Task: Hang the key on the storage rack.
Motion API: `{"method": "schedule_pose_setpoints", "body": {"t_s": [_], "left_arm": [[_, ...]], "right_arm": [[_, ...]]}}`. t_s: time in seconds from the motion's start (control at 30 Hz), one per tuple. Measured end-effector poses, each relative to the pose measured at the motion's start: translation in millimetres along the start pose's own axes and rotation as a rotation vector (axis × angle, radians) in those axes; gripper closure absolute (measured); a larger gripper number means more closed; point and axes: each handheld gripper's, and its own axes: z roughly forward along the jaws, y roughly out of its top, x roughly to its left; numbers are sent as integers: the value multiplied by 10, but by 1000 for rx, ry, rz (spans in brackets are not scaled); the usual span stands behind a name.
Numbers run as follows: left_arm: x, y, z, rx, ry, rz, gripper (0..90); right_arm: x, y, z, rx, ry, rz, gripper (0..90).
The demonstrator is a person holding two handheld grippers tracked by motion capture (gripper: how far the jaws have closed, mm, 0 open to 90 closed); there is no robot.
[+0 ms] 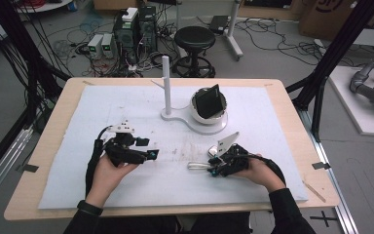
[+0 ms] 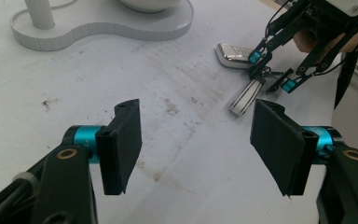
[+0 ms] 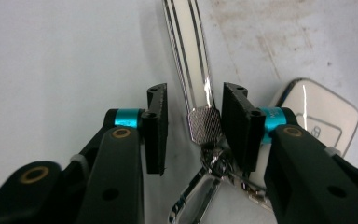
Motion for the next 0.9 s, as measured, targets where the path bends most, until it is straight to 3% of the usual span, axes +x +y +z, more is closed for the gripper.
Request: {"method": "schedule_pose_setpoints", "body": {"t_s": [0.07,0.27,0.5,0.7,0.83,0.9], "left_arm": [[6,-4,-10,-3,2,-5,338],[21,3,-57,-14,9,-9,338],[41,14,-132,-36,14,-12,338],[50,28,-188,-54,15,-15,338],[66,26,-226,-63,17,-20,338],[79,20,-245,-64,17,-20,338]], "right_arm": [[-23,-22,-13,-4,4,17,731],[-10,13,-45,-18,-26,25,755],[-38,191,-199,-190,-51,91,756],[-65,546,-183,-303,-79,120,756],[-167,835,-206,-402,-108,179,756],[-187,885,-210,-412,-114,197,756]]}}
